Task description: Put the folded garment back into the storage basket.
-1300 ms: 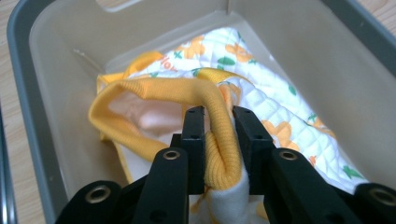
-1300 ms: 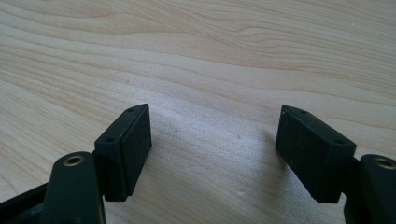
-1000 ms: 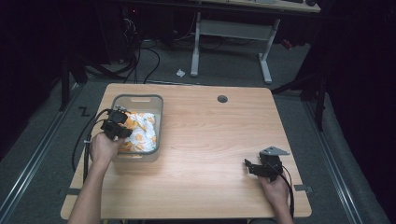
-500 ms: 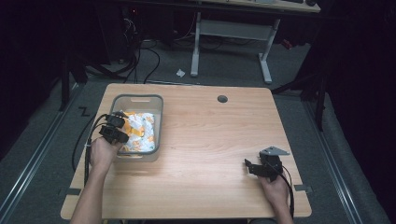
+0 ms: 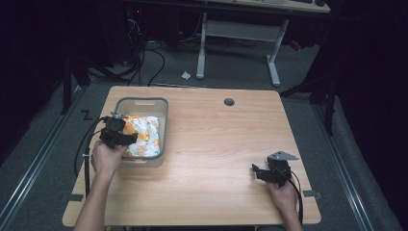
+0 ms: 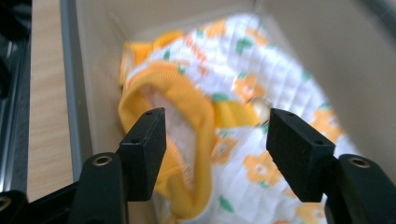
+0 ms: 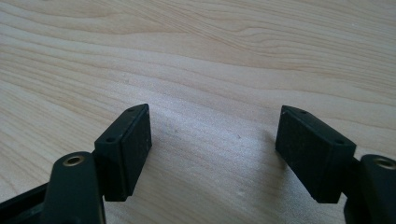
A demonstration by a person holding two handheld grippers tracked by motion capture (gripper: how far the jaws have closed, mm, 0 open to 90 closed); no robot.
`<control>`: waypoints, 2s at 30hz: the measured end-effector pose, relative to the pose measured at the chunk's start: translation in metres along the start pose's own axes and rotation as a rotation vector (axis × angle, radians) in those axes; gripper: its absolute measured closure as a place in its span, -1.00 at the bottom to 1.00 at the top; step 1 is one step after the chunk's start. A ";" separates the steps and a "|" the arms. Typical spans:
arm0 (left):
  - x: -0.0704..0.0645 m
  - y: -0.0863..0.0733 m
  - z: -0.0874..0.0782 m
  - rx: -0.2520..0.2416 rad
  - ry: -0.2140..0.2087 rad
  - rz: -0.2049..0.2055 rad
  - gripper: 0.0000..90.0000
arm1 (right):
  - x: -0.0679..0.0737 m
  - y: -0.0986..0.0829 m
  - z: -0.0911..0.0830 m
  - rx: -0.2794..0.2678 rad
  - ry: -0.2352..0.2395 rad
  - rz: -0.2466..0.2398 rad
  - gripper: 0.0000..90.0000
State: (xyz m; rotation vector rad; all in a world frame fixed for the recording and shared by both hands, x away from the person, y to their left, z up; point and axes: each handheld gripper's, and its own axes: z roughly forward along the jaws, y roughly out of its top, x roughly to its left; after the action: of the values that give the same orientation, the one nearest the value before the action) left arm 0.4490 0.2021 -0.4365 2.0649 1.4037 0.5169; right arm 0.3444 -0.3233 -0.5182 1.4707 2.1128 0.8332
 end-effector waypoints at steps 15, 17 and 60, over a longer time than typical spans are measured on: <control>-0.056 0.004 -0.025 -0.185 -0.112 0.078 -0.25 | 0.000 0.000 0.000 0.000 0.000 0.000 -0.40; -0.067 0.004 -0.025 -0.192 -0.123 0.097 -0.26 | 0.000 0.000 0.000 0.000 0.000 0.002 -0.40; -0.173 -0.037 0.043 -0.146 -0.324 0.101 -0.26 | 0.000 0.000 0.000 -0.001 -0.001 0.002 -0.40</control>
State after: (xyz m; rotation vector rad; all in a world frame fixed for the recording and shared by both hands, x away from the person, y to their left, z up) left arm 0.3854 0.0410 -0.4925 2.0017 1.0476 0.2974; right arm 0.3442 -0.3231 -0.5182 1.4729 2.1101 0.8333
